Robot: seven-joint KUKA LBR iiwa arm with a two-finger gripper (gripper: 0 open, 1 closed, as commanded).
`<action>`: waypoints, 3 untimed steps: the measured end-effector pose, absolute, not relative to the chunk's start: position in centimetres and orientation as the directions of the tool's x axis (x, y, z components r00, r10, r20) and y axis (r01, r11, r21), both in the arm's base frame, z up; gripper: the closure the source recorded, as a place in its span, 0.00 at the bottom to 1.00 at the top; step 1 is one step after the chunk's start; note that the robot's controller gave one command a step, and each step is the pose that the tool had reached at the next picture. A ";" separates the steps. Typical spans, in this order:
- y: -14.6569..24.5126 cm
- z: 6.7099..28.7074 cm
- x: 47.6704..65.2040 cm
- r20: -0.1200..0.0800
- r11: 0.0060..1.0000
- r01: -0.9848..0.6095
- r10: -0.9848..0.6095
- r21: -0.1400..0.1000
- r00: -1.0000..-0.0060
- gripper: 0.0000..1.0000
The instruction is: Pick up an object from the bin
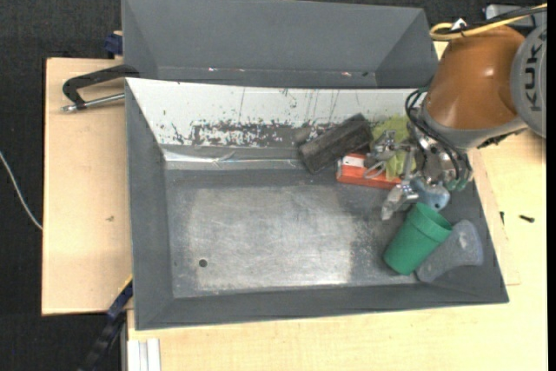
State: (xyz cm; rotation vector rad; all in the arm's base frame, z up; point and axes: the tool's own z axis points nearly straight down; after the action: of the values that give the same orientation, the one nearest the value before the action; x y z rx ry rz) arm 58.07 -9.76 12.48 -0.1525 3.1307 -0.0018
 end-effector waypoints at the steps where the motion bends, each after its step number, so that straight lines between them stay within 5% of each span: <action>1: -9.5 8.3 60.6 -0.028 1.000 -0.002 -0.002 0.003 -1.000 0.00; 2: -9.7 8.8 61.1 -0.049 1.000 -0.001 -0.001 -0.001 -0.999 1.00; 3: -9.7 8.8 61.1 -0.049 1.000 -0.001 -0.001 -0.001 -0.999 1.00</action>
Offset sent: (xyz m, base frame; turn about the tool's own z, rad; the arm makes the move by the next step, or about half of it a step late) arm 0.0181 0.0627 -0.0548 0.0907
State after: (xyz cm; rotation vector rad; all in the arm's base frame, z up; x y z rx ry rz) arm 61.10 -9.65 8.81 -0.0015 3.0925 -0.0019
